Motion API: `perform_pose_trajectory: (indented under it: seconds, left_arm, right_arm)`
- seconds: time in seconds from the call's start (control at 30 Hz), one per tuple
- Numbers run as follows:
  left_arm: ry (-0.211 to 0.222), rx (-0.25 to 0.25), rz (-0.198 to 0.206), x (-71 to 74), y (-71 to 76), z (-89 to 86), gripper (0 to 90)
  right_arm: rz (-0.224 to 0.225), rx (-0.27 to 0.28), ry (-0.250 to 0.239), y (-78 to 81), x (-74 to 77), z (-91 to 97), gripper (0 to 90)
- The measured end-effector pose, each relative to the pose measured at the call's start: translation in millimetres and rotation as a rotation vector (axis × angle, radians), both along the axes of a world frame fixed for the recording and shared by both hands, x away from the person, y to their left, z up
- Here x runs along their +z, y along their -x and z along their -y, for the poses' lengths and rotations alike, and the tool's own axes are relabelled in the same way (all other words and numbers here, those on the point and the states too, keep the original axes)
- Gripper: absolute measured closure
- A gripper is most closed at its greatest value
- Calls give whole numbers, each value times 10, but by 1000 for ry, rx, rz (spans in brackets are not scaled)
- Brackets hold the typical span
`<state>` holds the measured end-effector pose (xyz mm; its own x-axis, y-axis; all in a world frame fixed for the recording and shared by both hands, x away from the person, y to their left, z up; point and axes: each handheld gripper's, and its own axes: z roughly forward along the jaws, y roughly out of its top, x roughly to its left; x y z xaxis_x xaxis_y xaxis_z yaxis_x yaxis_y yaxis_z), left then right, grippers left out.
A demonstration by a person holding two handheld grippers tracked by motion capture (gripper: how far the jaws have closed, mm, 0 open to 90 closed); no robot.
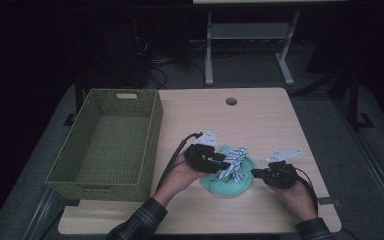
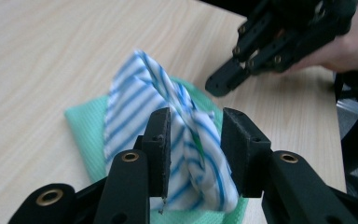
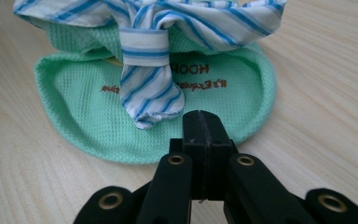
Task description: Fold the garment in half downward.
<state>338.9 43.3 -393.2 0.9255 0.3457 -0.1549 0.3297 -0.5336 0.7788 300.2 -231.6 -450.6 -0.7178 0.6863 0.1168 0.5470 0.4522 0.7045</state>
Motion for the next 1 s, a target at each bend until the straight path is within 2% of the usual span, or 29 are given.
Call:
perform_pose_trajectory:
  seconds: [0.07, 0.17, 0.33, 0.53, 0.6, 0.7, 0.87, 1.0]
  left_arm:
    - [9, 12, -3, 25, -40, -17, 685]
    - [-2, 29, -10, -6, -127, -9, 810]
    - [-31, 41, -35, -155, -249, 73, 883]
    - [-74, 23, -58, -325, -318, 197, 892]
    - [-78, 11, -62, -343, -310, 229, 892]
    - [-68, -4, -66, -347, -281, 272, 892]
    - [-68, -26, -60, -353, -212, 369, 893]
    - [-80, -46, -56, -376, -185, 436, 893]
  right_arm:
    - [0, 3, -5, 2, 5, -8, 897]
    - [2, 12, -11, 6, 9, -21, 897]
    - [0, 28, -27, 13, 14, -44, 897]
    - [6, 65, -39, -2, 16, -151, 898]
    - [20, 79, -43, -17, 10, -188, 897]
    - [15, 90, -39, -38, -7, -225, 898]
    - [1, 69, -18, -25, -8, -193, 897]
    - [0, 28, -10, 0, -5, -62, 897]
